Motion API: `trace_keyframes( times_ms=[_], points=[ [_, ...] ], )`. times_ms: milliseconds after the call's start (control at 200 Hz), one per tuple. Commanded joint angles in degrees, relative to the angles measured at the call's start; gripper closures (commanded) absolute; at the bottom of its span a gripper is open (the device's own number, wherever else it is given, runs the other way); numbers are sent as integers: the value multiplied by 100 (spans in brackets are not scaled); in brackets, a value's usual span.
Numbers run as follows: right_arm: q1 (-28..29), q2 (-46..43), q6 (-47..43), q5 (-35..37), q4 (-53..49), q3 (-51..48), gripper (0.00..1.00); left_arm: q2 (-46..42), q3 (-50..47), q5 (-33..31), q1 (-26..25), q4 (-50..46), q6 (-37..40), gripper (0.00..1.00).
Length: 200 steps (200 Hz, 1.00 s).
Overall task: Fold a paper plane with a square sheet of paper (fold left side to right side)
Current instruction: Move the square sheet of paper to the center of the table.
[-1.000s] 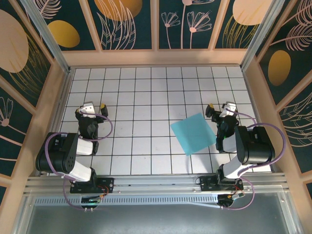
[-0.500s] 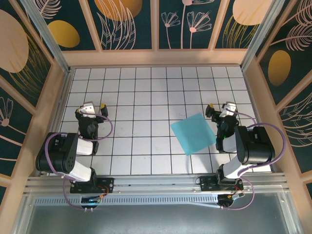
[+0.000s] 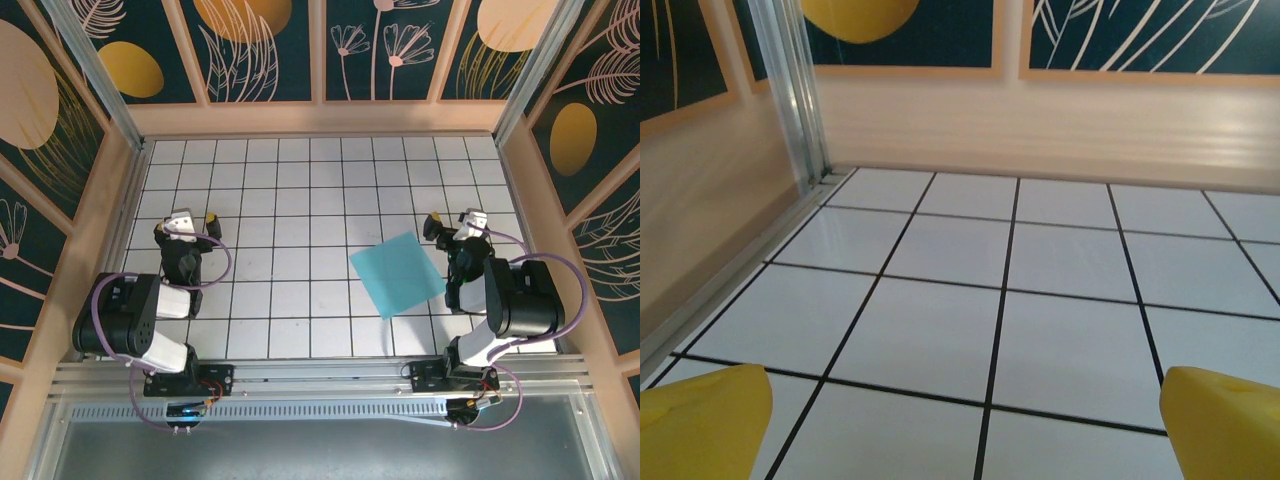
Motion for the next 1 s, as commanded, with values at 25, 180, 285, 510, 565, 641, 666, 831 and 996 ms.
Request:
trace_keyframes(
  times_ms=[25, 180, 285, 510, 565, 641, 666, 831, 996],
  points=[
    [-16, -673, 61, 38, -1235, 516, 1, -957, 525, -184, 40, -1323, -181, 1],
    [-20, -1465, 464, -47, -3499, 1419, 1, -1740, 1460, -146, 44, -3521, -1200, 1],
    [-2, -1809, 832, -649, -5182, 2140, 1, -1981, 2064, 392, 40, -4992, -2161, 1],
    [213, -2681, 1577, -1742, -7124, 2430, 1, -2640, 1826, 2116, 41, -5878, -3352, 1],
    [268, -2987, 1805, -1956, -7319, 2300, 1, -2772, 1622, 2439, 41, -5847, -3583, 1],
    [363, -3364, 2025, -2209, -7488, 2113, 1, -2821, 1384, 2880, 40, -5753, -3875, 1],
    [405, -3456, 2079, -2233, -7575, 2069, 1, -2805, 1305, 3012, 33, -5702, -3978, 1],
    [845, -3671, 2278, -2269, -8197, 2034, 2, -2454, 1025, 3410, -365, -5414, -4287, 1],
    [1367, -3521, 2435, -2213, -8411, 1939, 5, -1841, 997, 3597, -943, -4784, -4591, 1]
  ],
)
